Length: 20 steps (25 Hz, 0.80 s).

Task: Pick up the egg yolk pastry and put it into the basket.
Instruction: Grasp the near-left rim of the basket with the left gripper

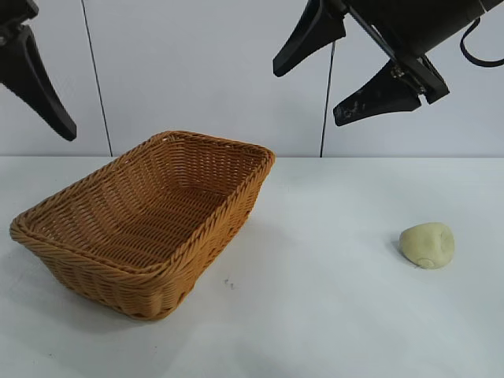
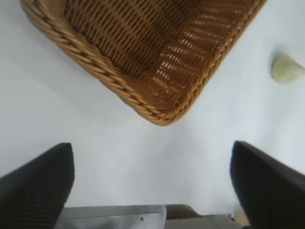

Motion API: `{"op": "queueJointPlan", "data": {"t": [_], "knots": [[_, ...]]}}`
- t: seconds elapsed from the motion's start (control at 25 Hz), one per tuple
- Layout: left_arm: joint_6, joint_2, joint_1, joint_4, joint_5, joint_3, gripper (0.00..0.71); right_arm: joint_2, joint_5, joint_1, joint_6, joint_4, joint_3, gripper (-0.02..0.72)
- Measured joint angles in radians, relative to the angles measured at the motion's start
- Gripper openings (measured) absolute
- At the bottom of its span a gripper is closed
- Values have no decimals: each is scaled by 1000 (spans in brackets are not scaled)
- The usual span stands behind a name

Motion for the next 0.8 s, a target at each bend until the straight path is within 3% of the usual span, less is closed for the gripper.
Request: {"op": "queueJointPlan", "data": {"t": [0.16, 0.36, 0.8], "knots": [[-249, 13, -39, 97, -36, 3, 683, 0, 0, 0, 0, -4, 0, 591], [-477, 75, -45, 184, -56, 10, 683, 0, 0, 0, 0, -4, 0, 591], [-580, 309, -45, 198, -189, 10, 683, 0, 0, 0, 0, -4, 0, 591]]}}
